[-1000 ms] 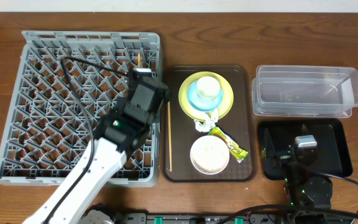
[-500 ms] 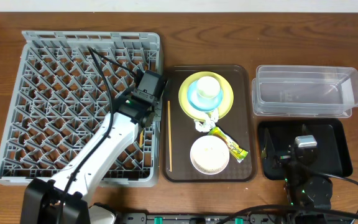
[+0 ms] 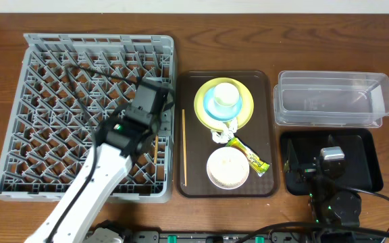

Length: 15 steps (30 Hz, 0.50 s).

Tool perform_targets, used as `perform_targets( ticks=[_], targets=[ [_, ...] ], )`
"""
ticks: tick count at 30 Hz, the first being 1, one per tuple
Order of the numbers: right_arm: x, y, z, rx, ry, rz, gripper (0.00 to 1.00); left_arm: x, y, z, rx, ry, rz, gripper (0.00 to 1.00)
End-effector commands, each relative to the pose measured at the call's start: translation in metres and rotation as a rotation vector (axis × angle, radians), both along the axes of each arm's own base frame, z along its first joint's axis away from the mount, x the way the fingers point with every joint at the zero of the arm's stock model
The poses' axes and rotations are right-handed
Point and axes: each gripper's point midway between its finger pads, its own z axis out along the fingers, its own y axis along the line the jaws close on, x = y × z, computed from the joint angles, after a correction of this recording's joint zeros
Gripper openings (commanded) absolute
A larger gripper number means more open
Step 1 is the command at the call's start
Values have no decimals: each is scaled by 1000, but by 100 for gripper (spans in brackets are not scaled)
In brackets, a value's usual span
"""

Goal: Sort waste into correct bins and load items into the dishwasher
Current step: 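Return the left gripper to the tray and grasp the second chopstick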

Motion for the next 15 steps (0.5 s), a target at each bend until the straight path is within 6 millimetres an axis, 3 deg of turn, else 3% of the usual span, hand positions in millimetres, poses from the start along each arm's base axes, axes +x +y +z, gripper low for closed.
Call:
perform_targets(
  ticks=[1, 7, 15],
  targets=[
    [0, 3, -1, -3, 3, 17, 99, -19, -26, 9, -208, 76, 13, 36],
    [0, 3, -1, -3, 3, 17, 99, -46, -46, -17, -187, 173, -32, 14],
    [0, 3, -1, -3, 3, 17, 99, -59, -54, -69, -12, 219, 43, 15]
  ],
)
